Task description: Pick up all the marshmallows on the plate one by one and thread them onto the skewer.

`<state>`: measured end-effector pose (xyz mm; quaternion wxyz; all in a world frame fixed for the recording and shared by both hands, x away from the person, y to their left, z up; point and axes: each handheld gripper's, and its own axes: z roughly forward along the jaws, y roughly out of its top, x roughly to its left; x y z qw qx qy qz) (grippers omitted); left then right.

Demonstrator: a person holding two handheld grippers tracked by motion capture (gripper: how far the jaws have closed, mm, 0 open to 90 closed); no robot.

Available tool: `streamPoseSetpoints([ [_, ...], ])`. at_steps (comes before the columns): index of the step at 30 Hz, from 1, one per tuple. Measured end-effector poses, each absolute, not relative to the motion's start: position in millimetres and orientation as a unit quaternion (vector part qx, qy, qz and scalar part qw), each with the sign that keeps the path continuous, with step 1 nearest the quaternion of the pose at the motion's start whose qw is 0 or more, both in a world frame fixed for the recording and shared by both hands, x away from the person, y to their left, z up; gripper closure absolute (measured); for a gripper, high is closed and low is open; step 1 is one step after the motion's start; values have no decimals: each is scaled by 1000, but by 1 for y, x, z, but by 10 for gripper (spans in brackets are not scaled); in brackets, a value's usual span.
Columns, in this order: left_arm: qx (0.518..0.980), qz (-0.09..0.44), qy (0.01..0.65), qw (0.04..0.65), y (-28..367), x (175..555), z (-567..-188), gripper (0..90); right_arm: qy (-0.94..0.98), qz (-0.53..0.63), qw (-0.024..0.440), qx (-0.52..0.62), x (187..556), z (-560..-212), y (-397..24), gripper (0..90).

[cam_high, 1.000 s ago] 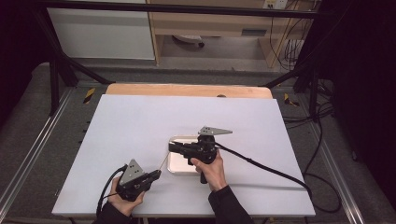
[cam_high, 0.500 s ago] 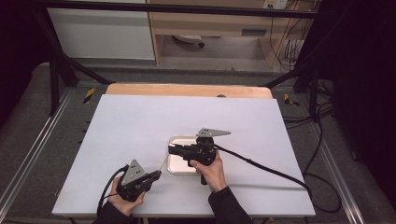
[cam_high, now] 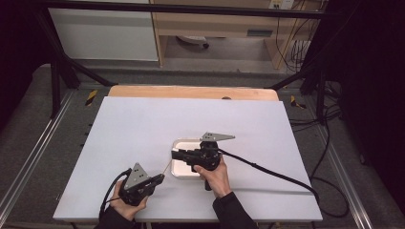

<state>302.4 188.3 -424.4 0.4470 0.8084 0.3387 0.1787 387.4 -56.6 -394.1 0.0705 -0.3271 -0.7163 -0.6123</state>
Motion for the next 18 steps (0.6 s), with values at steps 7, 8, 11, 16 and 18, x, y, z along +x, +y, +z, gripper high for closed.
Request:
streamPoseSetpoints([
  [7,809,179,338,446,187,303,-425,889,-717,-611,69,-327,387,-394,-57,823],
  [8,809,179,339,446,188,303,-425,889,-717,-612,69,-328,386,-395,-57,823],
  [11,808,178,340,446,187,304,-426,889,-714,-613,67,-332,386,-396,-56,823],
  [16,809,178,338,447,186,304,-426,889,-715,-611,68,-333,386,-397,-56,823],
  [18,806,177,339,452,186,305,-425,889,-716,-609,69,-333,386,-396,-57,823],
])
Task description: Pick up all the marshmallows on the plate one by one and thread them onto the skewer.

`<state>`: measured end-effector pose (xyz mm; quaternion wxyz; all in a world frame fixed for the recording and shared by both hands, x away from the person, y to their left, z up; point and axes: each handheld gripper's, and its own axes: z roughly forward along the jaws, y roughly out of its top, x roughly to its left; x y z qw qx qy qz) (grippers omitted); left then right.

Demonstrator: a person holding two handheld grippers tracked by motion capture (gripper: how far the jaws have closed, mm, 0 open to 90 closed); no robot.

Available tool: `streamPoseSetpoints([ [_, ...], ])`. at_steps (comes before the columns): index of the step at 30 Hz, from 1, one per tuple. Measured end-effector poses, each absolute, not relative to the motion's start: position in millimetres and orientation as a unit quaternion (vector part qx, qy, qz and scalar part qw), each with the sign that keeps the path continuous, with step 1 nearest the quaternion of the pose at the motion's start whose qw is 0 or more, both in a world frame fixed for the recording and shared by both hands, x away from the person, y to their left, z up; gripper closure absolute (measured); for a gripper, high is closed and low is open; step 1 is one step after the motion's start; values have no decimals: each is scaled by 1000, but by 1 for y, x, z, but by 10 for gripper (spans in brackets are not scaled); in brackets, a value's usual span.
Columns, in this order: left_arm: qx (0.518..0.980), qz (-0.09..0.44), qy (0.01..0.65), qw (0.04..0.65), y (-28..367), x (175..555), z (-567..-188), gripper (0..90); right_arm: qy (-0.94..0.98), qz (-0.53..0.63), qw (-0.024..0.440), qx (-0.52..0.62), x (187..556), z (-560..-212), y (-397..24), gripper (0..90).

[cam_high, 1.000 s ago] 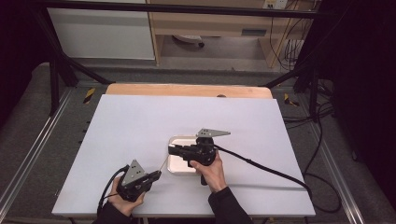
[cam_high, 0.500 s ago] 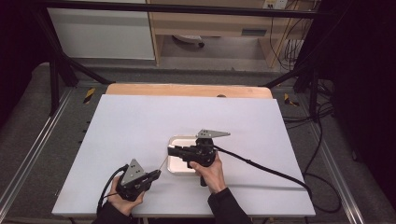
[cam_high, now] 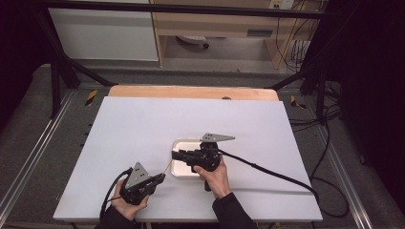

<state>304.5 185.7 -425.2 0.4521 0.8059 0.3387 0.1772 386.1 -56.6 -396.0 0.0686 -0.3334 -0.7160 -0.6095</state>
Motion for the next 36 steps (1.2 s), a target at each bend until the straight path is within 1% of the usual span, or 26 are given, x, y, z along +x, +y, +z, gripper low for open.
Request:
streamPoseSetpoints([
  [1,808,177,337,450,185,305,-425,889,-714,-612,62,-334,385,-396,-57,824],
  [14,811,175,334,447,181,306,-426,889,-711,-613,68,-337,385,-401,-56,825],
  [15,803,177,332,461,182,305,-424,889,-724,-599,83,-334,384,-403,-54,823],
  [16,797,174,332,473,181,306,-417,889,-724,-599,83,-334,384,-403,-54,823],
  [17,797,189,328,470,178,306,-413,889,-730,-592,107,-325,382,-411,-47,821],
  [18,800,211,329,455,175,306,-413,889,-729,-592,120,-322,380,-416,-42,821],
  [19,798,198,334,461,177,307,-416,889,-732,-593,103,-319,378,-418,-38,820],
  [21,801,186,335,461,182,308,-416,889,-740,-587,103,-312,379,-419,-37,813],
  [23,800,186,336,461,183,308,-415,889,-732,-596,107,-313,379,-421,-35,809],
  [26,800,186,338,460,182,309,-417,888,-734,-593,98,-317,379,-421,-36,788],
  [27,800,184,338,461,182,309,-417,888,-733,-593,87,-322,379,-421,-36,652],
  [28,799,184,340,461,182,309,-417,888,-733,-593,87,-322,379,-421,-36,652],
  [29,797,183,340,464,183,310,-418,888,-734,-590,68,-330,379,-419,-37,540],
  [30,795,183,349,461,185,311,-418,888,-734,-590,68,-330,379,-419,-37,540],
  [31,793,179,354,462,188,312,-419,888,-735,-590,62,-329,379,-417,-38,487],
  [32,792,179,356,462,189,312,-419,887,-736,-589,45,-331,379,-414,-40,410],
  [33,790,179,361,463,191,313,-420,887,-736,-589,45,-331,379,-414,-40,410],
  [34,789,178,362,463,192,314,-420,888,-737,-589,41,-329,379,-412,-43,385],
  [35,788,177,364,464,193,314,-420,887,-738,-588,36,-329,380,-410,-45,346],
  [36,788,177,363,464,193,314,-420,887,-747,-575,17,-334,381,-408,-50,271],
])
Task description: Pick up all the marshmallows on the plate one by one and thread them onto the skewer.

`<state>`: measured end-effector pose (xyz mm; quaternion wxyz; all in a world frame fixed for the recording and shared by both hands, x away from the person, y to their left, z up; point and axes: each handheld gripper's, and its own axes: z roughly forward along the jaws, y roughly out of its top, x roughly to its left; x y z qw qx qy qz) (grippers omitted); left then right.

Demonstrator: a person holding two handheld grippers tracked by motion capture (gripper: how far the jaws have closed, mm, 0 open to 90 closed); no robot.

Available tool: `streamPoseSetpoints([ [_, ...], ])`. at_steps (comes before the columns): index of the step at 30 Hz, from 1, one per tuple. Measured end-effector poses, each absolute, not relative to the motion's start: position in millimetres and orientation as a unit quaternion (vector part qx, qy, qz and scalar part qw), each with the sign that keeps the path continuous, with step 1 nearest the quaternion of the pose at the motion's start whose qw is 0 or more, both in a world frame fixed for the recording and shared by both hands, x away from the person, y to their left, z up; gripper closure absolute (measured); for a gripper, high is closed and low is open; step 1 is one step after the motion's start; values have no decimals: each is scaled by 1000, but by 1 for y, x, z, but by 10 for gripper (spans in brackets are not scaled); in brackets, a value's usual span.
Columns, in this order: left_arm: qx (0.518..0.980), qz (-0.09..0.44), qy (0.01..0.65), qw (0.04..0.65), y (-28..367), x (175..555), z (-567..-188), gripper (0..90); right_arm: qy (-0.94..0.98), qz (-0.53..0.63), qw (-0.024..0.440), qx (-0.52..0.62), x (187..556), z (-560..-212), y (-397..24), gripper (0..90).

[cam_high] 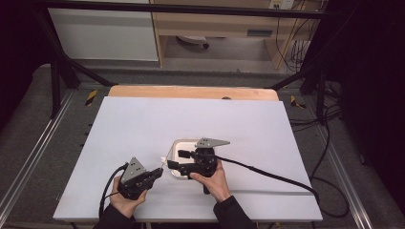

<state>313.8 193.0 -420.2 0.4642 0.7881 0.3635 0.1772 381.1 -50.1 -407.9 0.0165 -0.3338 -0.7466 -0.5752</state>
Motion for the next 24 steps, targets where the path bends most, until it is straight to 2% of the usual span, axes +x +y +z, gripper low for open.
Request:
streamPoseSetpoints([
  [1,789,177,363,464,193,314,-420,887,-747,-575,17,-334,381,-408,-50,271],
  [4,791,174,361,461,194,314,-421,887,-764,-551,-22,-335,384,-405,-59,211],
  [9,794,168,364,457,196,315,-424,886,-786,-514,-68,-337,392,-403,-76,186],
  [13,795,162,365,456,198,315,-425,885,-808,-471,-101,-340,400,-407,-87,250],
  [15,796,160,366,456,198,315,-425,885,-815,-453,-106,-347,404,-412,-90,270],
  [19,797,158,365,455,197,315,-426,884,-830,-414,-121,-354,412,-428,-94,383],
  [24,797,156,364,455,197,315,-426,884,-843,-382,-126,-357,419,-445,-92,466],
])
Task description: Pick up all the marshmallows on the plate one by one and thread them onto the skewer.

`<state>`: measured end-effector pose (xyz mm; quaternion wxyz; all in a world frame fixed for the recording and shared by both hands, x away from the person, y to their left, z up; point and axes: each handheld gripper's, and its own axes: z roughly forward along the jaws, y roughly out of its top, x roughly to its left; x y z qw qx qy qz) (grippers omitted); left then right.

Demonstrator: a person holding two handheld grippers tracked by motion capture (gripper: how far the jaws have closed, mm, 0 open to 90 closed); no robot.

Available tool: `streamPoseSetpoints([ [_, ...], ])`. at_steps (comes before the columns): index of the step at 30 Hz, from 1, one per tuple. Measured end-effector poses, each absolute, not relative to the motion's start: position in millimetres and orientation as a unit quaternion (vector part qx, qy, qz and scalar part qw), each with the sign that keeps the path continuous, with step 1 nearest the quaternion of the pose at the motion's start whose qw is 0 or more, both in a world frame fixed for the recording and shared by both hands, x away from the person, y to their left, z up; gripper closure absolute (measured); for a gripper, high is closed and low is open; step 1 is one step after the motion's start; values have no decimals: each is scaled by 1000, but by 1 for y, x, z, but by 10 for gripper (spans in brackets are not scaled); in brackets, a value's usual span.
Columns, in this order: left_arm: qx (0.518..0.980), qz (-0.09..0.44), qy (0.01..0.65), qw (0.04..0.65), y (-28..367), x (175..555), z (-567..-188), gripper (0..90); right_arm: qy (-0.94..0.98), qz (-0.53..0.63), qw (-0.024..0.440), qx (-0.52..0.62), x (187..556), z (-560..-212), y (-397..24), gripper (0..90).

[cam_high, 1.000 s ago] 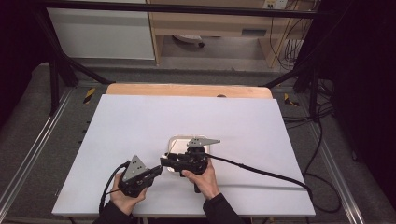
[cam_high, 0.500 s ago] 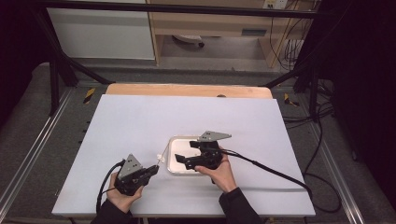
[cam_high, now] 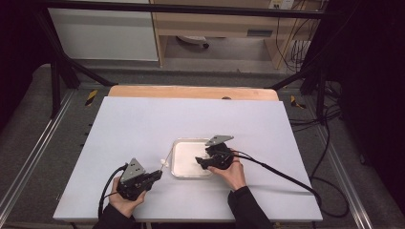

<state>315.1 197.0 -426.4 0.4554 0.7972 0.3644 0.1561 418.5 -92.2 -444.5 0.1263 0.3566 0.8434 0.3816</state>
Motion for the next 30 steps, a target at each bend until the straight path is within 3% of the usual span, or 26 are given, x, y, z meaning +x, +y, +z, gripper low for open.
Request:
streamPoseSetpoints([
  [7,797,156,365,456,197,315,-426,884,845,374,133,359,421,-450,-92,589],
  [20,797,157,363,456,196,314,-426,884,835,386,136,369,413,-452,-96,730],
  [30,798,156,359,457,195,314,-426,884,817,420,115,377,413,-444,-102,780],
])
